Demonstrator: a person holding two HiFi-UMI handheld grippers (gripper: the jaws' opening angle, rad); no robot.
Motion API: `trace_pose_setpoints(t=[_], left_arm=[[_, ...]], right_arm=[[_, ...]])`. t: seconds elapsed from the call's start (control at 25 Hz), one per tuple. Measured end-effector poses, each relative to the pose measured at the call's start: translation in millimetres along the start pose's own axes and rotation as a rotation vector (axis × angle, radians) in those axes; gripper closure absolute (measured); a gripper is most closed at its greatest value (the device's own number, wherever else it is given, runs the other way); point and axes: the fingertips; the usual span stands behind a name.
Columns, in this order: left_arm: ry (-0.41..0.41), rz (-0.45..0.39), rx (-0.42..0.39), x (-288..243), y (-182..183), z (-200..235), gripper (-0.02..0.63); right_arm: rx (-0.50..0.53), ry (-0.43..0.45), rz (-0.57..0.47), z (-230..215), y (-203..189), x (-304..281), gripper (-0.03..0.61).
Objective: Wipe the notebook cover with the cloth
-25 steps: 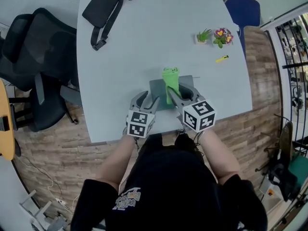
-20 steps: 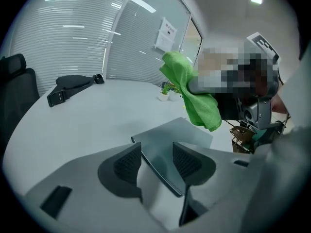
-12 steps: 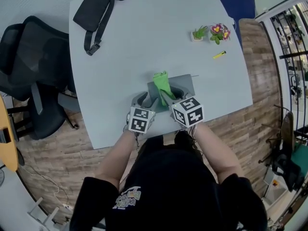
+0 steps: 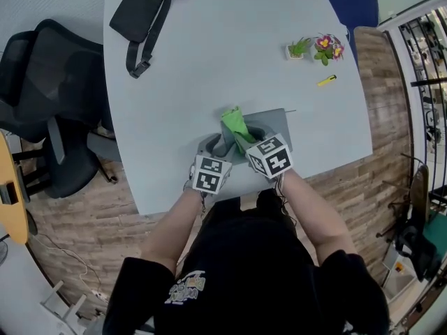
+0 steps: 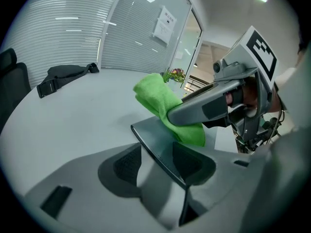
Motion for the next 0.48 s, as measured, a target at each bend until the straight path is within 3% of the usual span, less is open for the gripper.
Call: trace_pose_setpoints(t=[0.48], left_arm=[[-0.011, 0.015, 0.007, 0.9, 0.8, -0.3, 0.422]], right_arm=[[0.14, 0.019, 0.099, 9.4, -7.7, -25.9, 0.466]])
Point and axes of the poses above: the fingertips, and each gripper's own axes: x backward along the fingers, z to its left, y out of its top, and after that the axes turned 6 degrees about -y, right-handed
